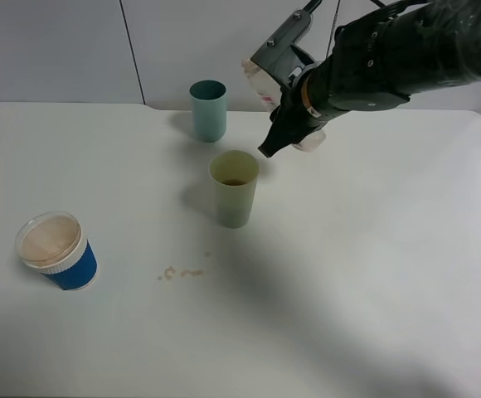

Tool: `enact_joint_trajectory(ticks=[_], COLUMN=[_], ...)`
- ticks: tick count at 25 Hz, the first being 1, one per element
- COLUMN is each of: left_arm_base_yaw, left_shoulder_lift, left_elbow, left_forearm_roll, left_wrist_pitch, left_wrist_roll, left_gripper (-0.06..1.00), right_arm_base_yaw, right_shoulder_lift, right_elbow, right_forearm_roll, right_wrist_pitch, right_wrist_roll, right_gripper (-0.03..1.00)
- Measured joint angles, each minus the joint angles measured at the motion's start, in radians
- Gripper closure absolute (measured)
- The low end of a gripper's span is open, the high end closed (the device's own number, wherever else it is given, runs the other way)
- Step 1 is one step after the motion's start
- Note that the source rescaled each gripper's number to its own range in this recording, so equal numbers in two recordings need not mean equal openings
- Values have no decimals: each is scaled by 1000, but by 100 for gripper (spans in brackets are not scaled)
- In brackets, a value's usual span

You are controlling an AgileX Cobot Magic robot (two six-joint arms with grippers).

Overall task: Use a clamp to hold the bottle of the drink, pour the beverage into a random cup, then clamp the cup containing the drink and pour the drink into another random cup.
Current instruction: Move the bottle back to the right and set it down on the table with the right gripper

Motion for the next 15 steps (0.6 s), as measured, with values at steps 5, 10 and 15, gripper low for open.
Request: enact_joint_trajectory(ticks=[5, 10, 15], left_arm_base_yaw=[0, 0, 0], left_shoulder_lift=[0, 0, 0], left_elbow=[0, 0, 0], left_forearm_roll=[0, 0, 0], left_wrist_pitch=[0, 0, 0], left_wrist_roll=[0, 0, 0], left_gripper=[-6, -6, -6], right_arm_base_yaw=[-85, -158, -197], right_shoulder_lift=[-1, -1, -1], right_elbow=[30, 148, 200], right_forearm_roll=[41, 76, 76], right_wrist_pitch=[-113, -277, -337], right_wrist_roll=[6, 7, 7], right_gripper=[97, 97, 97])
